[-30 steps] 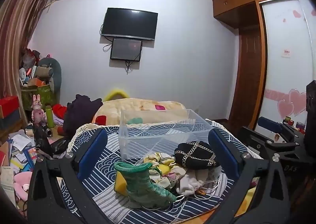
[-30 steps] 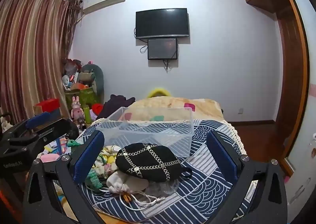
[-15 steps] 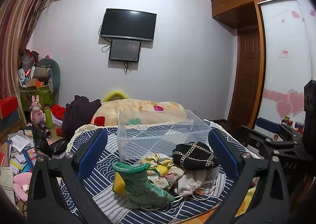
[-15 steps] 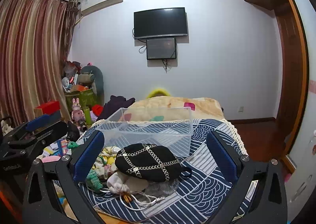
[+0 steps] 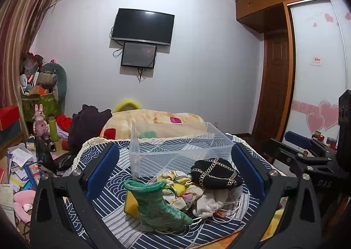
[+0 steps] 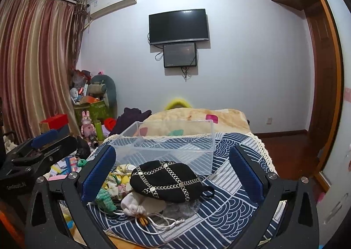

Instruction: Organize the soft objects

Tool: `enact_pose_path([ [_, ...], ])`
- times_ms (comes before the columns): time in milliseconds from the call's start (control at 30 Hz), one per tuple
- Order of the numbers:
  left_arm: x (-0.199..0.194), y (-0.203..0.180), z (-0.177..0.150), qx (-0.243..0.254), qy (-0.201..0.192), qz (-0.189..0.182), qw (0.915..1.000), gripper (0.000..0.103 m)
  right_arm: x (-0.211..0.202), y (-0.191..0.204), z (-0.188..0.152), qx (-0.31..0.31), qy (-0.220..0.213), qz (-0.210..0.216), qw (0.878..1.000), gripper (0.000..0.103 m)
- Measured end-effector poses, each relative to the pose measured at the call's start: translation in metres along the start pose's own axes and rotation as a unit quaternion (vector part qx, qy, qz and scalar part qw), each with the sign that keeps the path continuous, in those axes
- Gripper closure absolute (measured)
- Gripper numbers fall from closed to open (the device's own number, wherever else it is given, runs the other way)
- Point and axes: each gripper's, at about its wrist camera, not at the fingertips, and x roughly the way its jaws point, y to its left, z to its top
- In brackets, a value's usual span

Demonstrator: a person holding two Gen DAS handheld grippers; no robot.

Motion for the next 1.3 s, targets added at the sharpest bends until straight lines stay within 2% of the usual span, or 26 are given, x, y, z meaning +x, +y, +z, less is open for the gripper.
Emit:
enact_pose_path([
  [1033,-0.010,-0.008,0.001,0.017,-0.016,-0.004,0.9997,0.000,-0.002,0.002,0.000,0.000,-0.003,0.005,1.000,0.000],
  [1300,-0.009,-0.006,0.002,0.011,-0.009,-0.014,0.9998,0.000,-0.001,0.002,0.000,0.000,-0.002,0.005,1.000,0.000],
])
